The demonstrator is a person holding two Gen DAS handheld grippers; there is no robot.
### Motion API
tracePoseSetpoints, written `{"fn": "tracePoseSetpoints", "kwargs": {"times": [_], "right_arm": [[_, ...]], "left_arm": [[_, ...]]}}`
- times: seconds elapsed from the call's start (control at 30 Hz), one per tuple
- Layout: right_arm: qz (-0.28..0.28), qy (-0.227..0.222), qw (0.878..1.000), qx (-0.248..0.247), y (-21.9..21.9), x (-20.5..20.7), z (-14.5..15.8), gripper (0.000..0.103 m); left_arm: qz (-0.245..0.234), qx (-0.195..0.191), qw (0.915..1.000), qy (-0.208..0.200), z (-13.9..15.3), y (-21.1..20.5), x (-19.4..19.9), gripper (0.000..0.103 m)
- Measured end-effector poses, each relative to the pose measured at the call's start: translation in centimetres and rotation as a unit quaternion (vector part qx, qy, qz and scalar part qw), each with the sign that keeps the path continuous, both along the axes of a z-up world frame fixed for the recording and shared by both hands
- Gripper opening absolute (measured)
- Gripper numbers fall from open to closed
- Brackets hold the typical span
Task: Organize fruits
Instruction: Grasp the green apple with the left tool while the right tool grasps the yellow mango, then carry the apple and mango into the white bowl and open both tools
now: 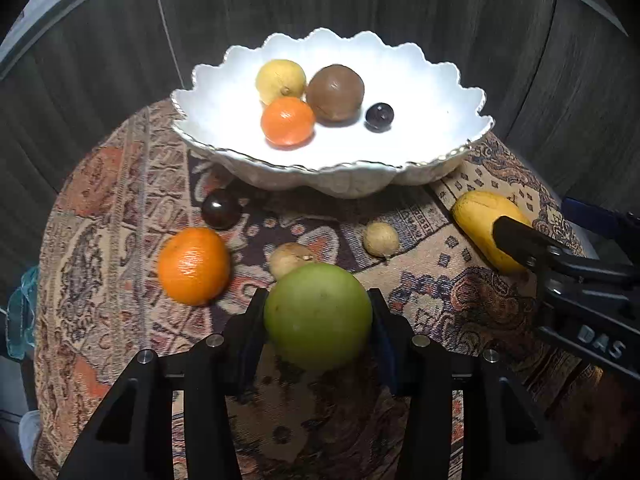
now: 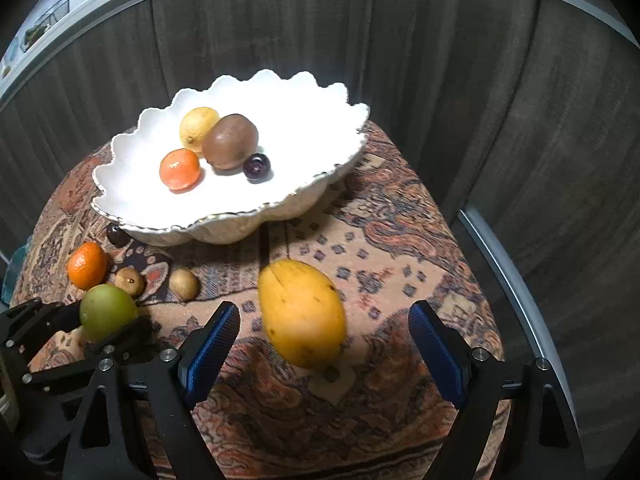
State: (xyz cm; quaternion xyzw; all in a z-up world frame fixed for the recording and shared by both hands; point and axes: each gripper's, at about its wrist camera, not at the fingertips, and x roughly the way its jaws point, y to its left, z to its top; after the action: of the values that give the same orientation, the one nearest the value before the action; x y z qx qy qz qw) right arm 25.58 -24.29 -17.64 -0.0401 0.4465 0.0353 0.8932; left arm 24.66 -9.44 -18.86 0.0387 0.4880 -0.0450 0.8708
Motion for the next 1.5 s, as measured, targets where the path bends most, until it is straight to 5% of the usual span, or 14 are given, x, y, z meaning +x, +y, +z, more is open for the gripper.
{"fn": "tracePoseSetpoints", "kwargs": {"times": [0.37, 0.63, 0.73, 1.5], "right_arm": [[0.004, 0.031, 1.0, 0.001, 0.7, 1.8, -2.7, 0.084], [0.003, 0.04, 0.999, 0.005, 0.3, 2.2, -4.1, 0.068], [0.01, 0.036, 0.999, 0.008, 0.6, 2.1, -3.9, 0.053], [-0.002, -0.006, 1.0, 0.025, 0.3, -0.8, 1.0, 0.051]], "left_arm": [[0.013, 0.0, 0.9999, 0.002, 0.0, 1.0, 0.3, 0.047], [0.012, -0.003, 0.9999, 0.004, -0.3, 0.7, 0.5, 0.047], [0.012, -0.004, 0.9999, 0.003, -0.3, 0.8, 0.5, 0.047], [0.007, -0.013, 0.9992, -0.037, 3.6, 0.5, -0.5, 0.047]]}}
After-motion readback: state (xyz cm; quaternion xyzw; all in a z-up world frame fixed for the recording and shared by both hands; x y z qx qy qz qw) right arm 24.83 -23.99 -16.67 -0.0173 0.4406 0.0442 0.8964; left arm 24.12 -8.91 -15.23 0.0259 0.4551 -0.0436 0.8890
